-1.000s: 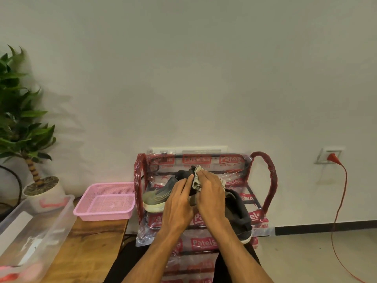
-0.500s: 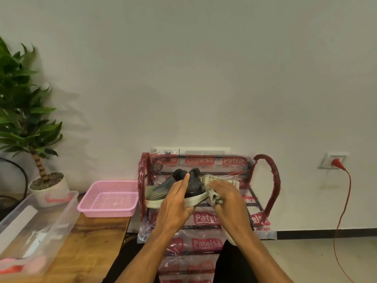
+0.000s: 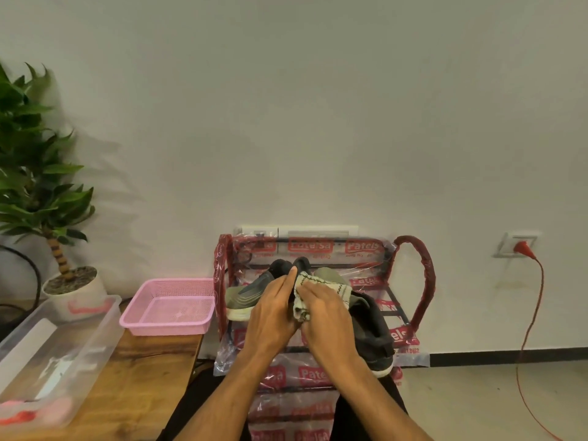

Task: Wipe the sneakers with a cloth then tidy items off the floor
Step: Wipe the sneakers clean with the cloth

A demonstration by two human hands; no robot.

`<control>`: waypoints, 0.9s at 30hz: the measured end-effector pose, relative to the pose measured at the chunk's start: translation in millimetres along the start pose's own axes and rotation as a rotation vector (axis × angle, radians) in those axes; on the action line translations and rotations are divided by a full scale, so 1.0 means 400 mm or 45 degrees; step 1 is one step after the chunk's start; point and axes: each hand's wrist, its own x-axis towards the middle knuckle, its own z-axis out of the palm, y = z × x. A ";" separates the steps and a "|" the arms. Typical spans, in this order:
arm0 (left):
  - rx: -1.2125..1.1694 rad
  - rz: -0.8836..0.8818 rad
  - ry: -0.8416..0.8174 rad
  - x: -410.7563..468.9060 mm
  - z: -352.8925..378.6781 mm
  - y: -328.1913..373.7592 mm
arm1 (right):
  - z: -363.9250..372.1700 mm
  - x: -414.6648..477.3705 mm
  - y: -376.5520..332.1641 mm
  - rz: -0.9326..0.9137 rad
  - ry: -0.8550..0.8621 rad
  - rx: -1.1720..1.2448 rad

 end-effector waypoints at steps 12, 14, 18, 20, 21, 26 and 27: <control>-0.158 -0.230 -0.067 0.017 -0.022 0.020 | 0.053 0.071 0.073 0.446 0.019 0.424; -0.206 -0.239 -0.061 0.022 -0.023 0.018 | 0.055 0.047 0.052 0.346 0.064 0.392; -0.222 -0.229 -0.042 0.034 -0.037 0.012 | 0.072 0.002 0.019 0.028 0.198 0.124; -0.195 -0.215 -0.042 0.030 -0.049 0.012 | 0.081 -0.015 0.027 -0.260 0.227 0.044; -0.173 -0.205 -0.045 0.027 -0.053 0.014 | 0.083 -0.017 0.037 -0.400 0.208 -0.008; -0.093 -0.258 -0.047 0.037 -0.049 0.023 | 0.072 0.026 0.089 -0.615 0.043 -0.235; -0.084 -0.272 -0.058 0.042 -0.049 0.022 | 0.072 0.034 0.090 -0.581 0.019 -0.236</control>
